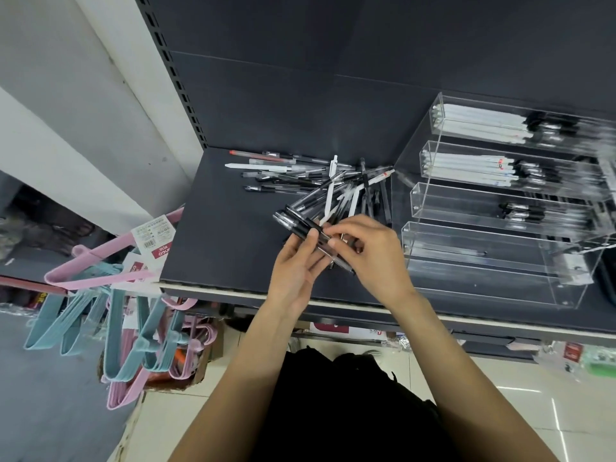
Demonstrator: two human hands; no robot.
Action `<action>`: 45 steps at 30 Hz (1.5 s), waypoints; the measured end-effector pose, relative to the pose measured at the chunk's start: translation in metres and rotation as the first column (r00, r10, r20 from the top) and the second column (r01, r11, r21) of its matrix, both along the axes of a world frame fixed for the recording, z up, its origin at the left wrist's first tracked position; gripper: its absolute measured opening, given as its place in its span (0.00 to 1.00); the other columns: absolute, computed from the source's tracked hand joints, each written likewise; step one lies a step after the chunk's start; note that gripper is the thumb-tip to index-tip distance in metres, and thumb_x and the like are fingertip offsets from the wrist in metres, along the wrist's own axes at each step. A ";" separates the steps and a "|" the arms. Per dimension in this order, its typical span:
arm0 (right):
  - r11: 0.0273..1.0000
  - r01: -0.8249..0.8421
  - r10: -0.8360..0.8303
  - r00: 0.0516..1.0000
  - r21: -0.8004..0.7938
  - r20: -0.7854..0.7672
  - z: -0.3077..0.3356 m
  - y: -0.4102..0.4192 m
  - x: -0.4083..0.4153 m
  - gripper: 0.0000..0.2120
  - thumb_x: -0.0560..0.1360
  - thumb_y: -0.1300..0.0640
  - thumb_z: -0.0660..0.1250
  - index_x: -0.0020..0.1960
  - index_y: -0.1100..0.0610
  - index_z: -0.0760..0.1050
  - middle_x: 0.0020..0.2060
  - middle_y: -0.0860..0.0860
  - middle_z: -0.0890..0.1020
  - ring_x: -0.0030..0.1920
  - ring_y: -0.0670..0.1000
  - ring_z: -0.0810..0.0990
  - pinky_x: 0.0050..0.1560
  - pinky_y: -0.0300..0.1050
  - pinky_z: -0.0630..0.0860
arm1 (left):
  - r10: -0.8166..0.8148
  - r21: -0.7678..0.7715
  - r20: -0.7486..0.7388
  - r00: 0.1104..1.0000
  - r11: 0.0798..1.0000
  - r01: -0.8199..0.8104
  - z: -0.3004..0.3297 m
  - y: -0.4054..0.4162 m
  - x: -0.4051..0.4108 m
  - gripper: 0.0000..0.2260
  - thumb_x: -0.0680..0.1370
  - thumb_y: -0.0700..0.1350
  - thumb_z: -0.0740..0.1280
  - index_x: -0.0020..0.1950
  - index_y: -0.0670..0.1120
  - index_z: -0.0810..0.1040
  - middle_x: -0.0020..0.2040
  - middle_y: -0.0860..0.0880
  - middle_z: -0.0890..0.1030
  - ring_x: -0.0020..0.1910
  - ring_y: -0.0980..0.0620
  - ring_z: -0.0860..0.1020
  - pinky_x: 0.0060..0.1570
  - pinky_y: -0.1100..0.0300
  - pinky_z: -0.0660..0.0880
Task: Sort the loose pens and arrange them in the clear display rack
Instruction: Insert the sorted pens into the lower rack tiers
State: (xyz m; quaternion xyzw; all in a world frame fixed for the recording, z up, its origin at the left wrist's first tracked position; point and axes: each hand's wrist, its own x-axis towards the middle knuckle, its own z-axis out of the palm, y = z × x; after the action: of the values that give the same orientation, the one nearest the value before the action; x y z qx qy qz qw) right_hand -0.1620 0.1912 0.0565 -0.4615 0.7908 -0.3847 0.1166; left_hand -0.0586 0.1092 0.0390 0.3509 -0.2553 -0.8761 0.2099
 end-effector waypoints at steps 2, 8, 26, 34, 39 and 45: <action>1.000 0.017 -0.018 1.000 0.007 0.011 0.001 0.009 -0.002 0.12 0.73 0.56 0.71 0.57 0.51 0.80 0.50 0.45 0.79 0.47 0.41 0.77 0.50 0.35 0.74 | 0.051 0.028 -0.012 0.999 0.998 -0.050 0.001 0.003 -0.003 0.07 0.81 0.42 0.61 0.54 0.45 0.78 0.48 0.49 0.84 0.50 0.52 0.82 0.49 0.61 0.79; 0.976 0.216 -0.183 0.833 -0.003 0.521 0.003 0.048 -0.005 0.08 0.74 0.58 0.69 0.51 0.50 0.73 0.43 0.50 0.82 0.39 0.49 0.83 0.41 0.43 0.80 | 0.158 -0.026 -0.044 0.986 0.987 -0.159 0.008 0.030 -0.024 0.06 0.81 0.41 0.60 0.54 0.45 0.76 0.49 0.51 0.83 0.51 0.52 0.82 0.55 0.59 0.78; 0.993 0.066 -0.071 0.997 0.096 0.044 0.017 0.252 -0.193 0.08 0.73 0.59 0.71 0.51 0.52 0.80 0.43 0.43 0.79 0.46 0.40 0.72 0.50 0.27 0.65 | -0.186 -0.286 0.214 0.959 0.927 0.243 0.020 0.223 -0.185 0.11 0.79 0.42 0.64 0.58 0.42 0.80 0.56 0.44 0.83 0.52 0.51 0.82 0.48 0.64 0.78; 0.985 0.171 -0.172 0.934 -0.030 -0.313 0.034 0.267 -0.287 0.07 0.74 0.61 0.70 0.52 0.56 0.82 0.44 0.51 0.83 0.43 0.52 0.81 0.45 0.43 0.76 | 0.022 -0.310 0.215 0.976 0.950 0.047 0.028 0.237 -0.218 0.09 0.80 0.41 0.63 0.56 0.46 0.80 0.49 0.49 0.84 0.48 0.54 0.83 0.48 0.66 0.78; 0.970 -0.041 0.144 0.891 0.239 -0.431 0.016 0.240 -0.303 0.09 0.76 0.61 0.67 0.54 0.56 0.82 0.47 0.52 0.80 0.42 0.56 0.82 0.41 0.50 0.79 | 0.103 -0.301 0.219 0.970 0.953 -0.033 0.027 0.234 -0.223 0.09 0.79 0.42 0.64 0.57 0.44 0.79 0.59 0.47 0.82 0.56 0.48 0.81 0.49 0.66 0.77; 0.889 0.034 0.258 0.786 0.456 -0.562 0.014 0.234 -0.313 0.07 0.75 0.64 0.66 0.50 0.54 0.78 0.42 0.49 0.81 0.47 0.53 0.78 0.35 0.44 0.73 | 0.148 -0.296 0.182 0.972 0.951 -0.090 0.027 0.234 -0.224 0.10 0.79 0.42 0.63 0.58 0.39 0.78 0.50 0.54 0.85 0.52 0.51 0.83 0.50 0.65 0.78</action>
State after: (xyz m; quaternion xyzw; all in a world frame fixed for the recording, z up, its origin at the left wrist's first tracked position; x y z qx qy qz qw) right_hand -0.4754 0.4252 0.0703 -0.5687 0.8221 -0.0177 -0.0188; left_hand -0.2828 0.3436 0.0658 0.4189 -0.3772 -0.7757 0.2839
